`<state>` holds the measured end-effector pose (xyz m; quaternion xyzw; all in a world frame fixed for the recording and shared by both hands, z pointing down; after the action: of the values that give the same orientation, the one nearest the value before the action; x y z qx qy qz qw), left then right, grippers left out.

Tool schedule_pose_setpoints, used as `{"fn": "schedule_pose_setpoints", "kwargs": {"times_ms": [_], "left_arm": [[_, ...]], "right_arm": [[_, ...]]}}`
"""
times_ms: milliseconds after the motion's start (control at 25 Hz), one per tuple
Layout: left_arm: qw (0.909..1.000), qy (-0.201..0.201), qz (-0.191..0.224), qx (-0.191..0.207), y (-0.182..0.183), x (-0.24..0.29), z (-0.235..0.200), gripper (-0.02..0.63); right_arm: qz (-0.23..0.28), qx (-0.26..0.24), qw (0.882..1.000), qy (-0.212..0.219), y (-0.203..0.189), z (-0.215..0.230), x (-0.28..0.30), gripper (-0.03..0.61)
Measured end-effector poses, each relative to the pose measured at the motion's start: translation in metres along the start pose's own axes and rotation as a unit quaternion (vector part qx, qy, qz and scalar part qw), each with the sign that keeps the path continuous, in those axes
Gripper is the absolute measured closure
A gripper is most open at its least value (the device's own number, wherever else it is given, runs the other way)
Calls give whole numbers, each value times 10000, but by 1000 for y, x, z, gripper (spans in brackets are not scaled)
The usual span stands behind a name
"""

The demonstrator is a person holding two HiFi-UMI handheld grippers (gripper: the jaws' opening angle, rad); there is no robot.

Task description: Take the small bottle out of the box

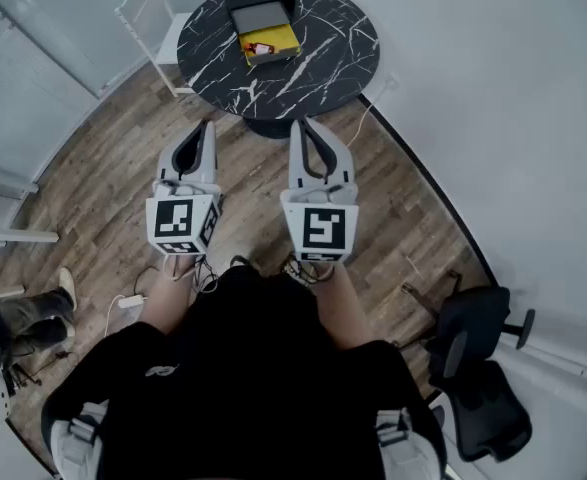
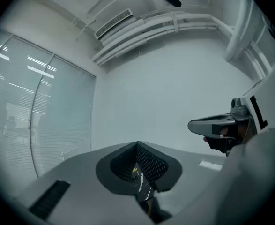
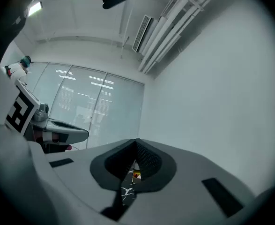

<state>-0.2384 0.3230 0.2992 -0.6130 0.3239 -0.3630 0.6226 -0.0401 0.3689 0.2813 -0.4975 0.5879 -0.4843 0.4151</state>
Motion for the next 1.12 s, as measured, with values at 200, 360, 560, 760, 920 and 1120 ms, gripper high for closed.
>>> {"fn": "schedule_pose_setpoints", "kwargs": {"times_ms": [200, 360, 560, 760, 920, 1120], "left_arm": [[9999, -83, 55, 30, -1, -2, -6, 615], [9999, -98, 14, -17, -6, -9, -18, 615], [9999, -100, -63, -102, -12, -21, -37, 615], [9998, -103, -97, -155, -26, -33, -58, 615], [9991, -151, -250, -323, -43, -26, -62, 615], [9981, -177, -451, -381, -54, 5, -61, 615]], "right_arm": [[79, 20, 10000, 18, 1, -8, 4, 583], [156, 26, 9999, -17, 3, -20, 5, 583], [52, 25, 10000, 0, 4, -44, 9, 583], [-14, -38, 10000, -21, -1, -69, 10, 583], [-198, -34, 9998, -36, -14, -71, 14, 583], [-272, 7, 9996, 5, -26, -50, 41, 583]]}}
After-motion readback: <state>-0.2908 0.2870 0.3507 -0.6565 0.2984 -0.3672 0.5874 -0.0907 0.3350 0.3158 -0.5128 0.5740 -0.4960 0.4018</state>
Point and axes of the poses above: the fingertips, and each gripper's own axes: x forward along the fingers, z to its right, y out of its top, the point moved 9 cm from there along -x, backward along the fingers, and after that the axes turned 4 degrees about -z, right-handed, at the moved point
